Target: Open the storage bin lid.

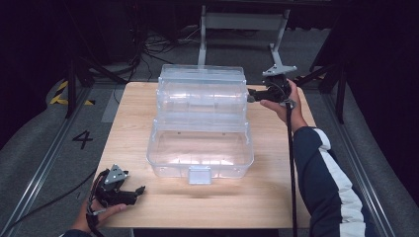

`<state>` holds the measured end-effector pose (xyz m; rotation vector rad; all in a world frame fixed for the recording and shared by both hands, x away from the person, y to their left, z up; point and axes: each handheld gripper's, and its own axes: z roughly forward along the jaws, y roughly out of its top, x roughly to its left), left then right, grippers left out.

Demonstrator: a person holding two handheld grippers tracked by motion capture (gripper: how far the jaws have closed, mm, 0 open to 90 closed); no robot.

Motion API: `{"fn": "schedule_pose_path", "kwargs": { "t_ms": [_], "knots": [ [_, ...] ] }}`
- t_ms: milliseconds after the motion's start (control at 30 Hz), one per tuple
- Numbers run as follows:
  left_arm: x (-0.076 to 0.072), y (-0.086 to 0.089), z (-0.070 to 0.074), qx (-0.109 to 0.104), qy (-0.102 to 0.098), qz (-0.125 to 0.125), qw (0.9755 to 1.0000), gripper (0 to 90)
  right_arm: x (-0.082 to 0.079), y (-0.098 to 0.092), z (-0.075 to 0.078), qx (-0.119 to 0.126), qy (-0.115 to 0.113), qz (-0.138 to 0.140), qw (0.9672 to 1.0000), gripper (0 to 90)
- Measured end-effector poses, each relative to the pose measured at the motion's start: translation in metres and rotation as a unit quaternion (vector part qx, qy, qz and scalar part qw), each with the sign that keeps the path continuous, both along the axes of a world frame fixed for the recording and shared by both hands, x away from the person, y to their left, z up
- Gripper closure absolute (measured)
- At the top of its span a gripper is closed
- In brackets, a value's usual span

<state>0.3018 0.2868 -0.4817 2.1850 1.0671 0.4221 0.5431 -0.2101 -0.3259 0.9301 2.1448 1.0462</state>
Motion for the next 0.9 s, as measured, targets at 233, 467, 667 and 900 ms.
{"fn": "schedule_pose_path", "kwargs": {
  "t_ms": [233, 467, 667, 900],
  "knots": [
    [0.000, 0.000, 0.000, 0.000, 0.000, 0.000, 1.0000, 14.5, -0.009, -0.007, 0.007, 0.001, 0.014, -0.001, 0.9999, 31.4],
    [0.000, 0.000, 0.000, 0.000, 0.000, -0.001, 1.0000, 14.4, -0.028, -0.012, 0.008, -0.012, 0.013, 0.024, 0.9996, 30.4],
    [0.000, 0.000, 0.000, 0.000, 0.000, -0.001, 1.0000, 14.5, -0.044, -0.014, 0.005, -0.020, 0.010, 0.036, 0.9991, 30.2],
    [0.000, 0.000, 0.000, 0.001, 0.000, -0.001, 1.0000, 14.5, -0.062, -0.019, 0.001, -0.025, 0.006, 0.046, 0.9986, 29.6]
  ]
}}
